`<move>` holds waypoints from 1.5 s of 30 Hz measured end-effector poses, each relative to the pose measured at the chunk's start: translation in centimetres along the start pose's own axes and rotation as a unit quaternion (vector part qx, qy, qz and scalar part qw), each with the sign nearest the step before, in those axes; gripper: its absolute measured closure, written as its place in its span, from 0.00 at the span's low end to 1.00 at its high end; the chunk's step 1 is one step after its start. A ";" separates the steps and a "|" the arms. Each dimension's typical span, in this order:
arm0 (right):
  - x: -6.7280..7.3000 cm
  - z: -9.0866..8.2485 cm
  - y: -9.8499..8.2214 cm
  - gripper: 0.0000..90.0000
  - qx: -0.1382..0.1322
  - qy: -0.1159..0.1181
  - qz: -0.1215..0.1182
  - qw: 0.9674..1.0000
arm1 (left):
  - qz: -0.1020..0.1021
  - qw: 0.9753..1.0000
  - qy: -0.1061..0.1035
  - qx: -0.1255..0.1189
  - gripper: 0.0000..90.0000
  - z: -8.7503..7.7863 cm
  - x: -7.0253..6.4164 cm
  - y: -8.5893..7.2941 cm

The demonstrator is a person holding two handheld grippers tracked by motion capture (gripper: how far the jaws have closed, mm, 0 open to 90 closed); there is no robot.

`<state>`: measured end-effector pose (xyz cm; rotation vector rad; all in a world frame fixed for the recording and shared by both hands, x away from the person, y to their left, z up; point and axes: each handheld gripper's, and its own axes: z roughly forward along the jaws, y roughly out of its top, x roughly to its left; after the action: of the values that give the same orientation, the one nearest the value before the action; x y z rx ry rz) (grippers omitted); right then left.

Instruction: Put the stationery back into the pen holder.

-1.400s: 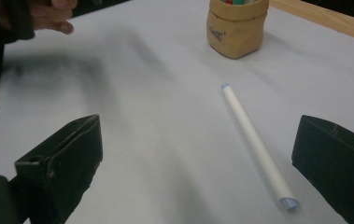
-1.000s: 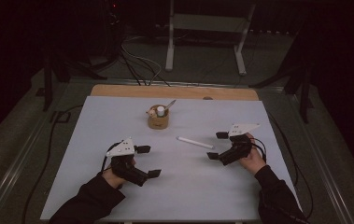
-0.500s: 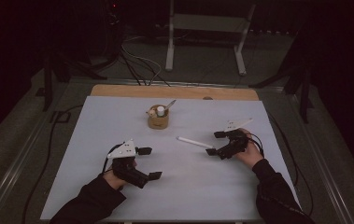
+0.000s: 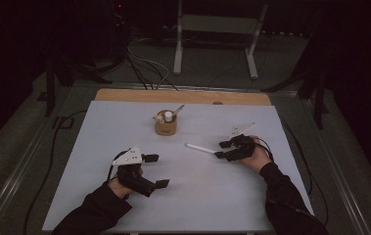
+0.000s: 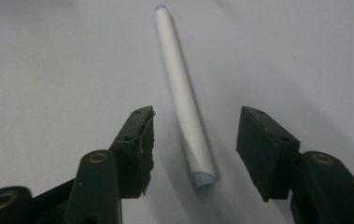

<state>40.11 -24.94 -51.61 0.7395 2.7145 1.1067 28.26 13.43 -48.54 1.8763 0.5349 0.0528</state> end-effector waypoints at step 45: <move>1.9 -0.6 0.2 0.88 -0.006 0.010 -0.025 1.000 | -0.007 1.000 0.001 0.006 0.01 0.2 0.0 -0.1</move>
<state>38.35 -24.26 -50.88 0.6581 2.7236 1.1244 28.35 13.27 -48.70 1.8839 0.5494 0.0420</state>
